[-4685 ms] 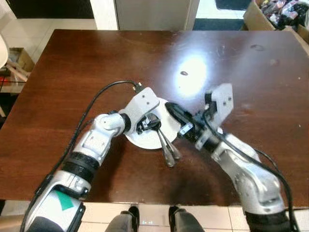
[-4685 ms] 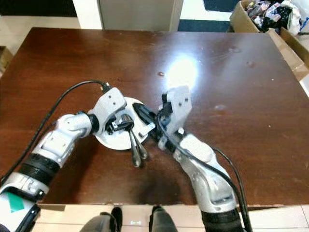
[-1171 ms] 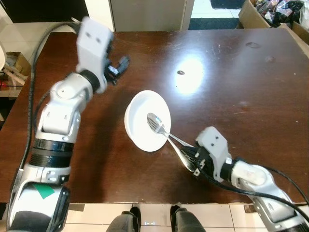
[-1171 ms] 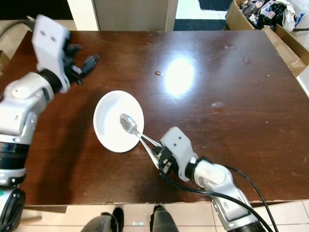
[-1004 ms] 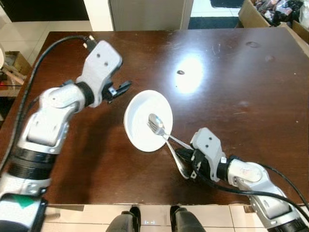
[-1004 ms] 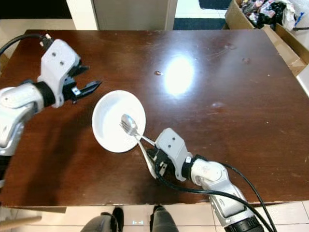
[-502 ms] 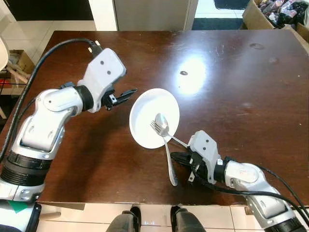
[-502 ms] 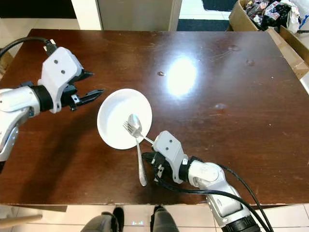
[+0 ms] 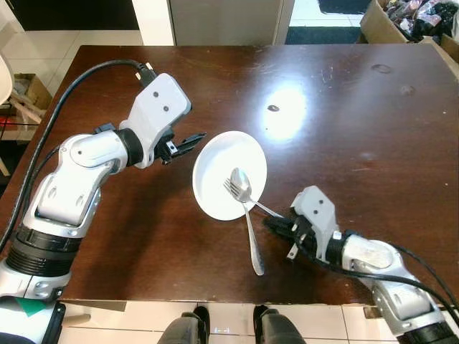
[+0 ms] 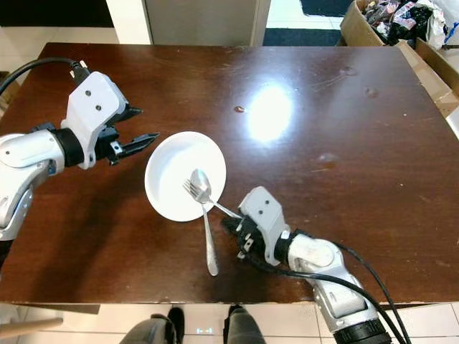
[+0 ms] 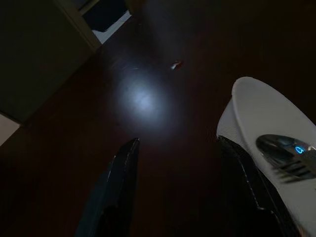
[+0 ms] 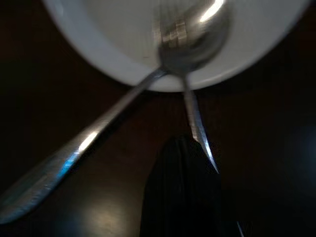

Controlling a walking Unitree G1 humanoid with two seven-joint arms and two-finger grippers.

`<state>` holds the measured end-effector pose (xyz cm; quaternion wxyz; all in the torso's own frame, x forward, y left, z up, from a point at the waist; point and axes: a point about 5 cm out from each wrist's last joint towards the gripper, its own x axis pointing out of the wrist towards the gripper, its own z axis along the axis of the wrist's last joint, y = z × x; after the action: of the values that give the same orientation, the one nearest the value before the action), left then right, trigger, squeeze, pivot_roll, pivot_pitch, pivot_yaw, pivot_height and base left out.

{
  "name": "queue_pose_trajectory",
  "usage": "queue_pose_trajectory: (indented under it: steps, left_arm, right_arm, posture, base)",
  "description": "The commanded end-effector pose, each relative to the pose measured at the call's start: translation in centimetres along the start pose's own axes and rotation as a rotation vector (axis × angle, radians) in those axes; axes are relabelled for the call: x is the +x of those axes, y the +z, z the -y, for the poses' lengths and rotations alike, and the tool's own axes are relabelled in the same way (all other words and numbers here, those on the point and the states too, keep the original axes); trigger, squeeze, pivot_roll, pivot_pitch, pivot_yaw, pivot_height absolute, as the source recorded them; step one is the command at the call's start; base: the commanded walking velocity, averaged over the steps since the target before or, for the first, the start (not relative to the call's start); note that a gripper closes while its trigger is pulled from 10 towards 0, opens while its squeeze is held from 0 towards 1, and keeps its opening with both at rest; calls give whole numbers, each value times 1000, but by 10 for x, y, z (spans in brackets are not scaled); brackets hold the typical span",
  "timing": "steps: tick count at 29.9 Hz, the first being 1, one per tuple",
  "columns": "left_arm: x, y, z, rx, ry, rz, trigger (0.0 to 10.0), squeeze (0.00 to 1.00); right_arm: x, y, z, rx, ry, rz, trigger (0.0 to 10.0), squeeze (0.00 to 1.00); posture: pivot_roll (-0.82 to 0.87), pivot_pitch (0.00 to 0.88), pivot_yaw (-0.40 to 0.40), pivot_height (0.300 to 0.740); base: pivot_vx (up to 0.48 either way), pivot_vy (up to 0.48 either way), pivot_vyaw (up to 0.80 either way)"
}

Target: Setting the table

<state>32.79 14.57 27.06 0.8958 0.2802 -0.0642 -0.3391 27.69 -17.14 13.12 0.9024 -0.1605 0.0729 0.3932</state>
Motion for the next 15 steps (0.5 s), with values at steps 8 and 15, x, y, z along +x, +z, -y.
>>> queue_pose_trajectory:
  steps: [8,15]
  left_arm:
    - [1,-5,4,-1,-9,-17,10000,0]
    - [2,-5,4,-1,-11,-18,10000,0]
  right_arm:
    - [-26,7,18,12,-43,21,10000,1000]
    - [-25,-9,20,-115,-3,-90,10000,0]
  posture:
    - [-180,170,102,740]
    - [-177,171,106,740]
  base:
    - [0,0,0]
    - [0,0,0]
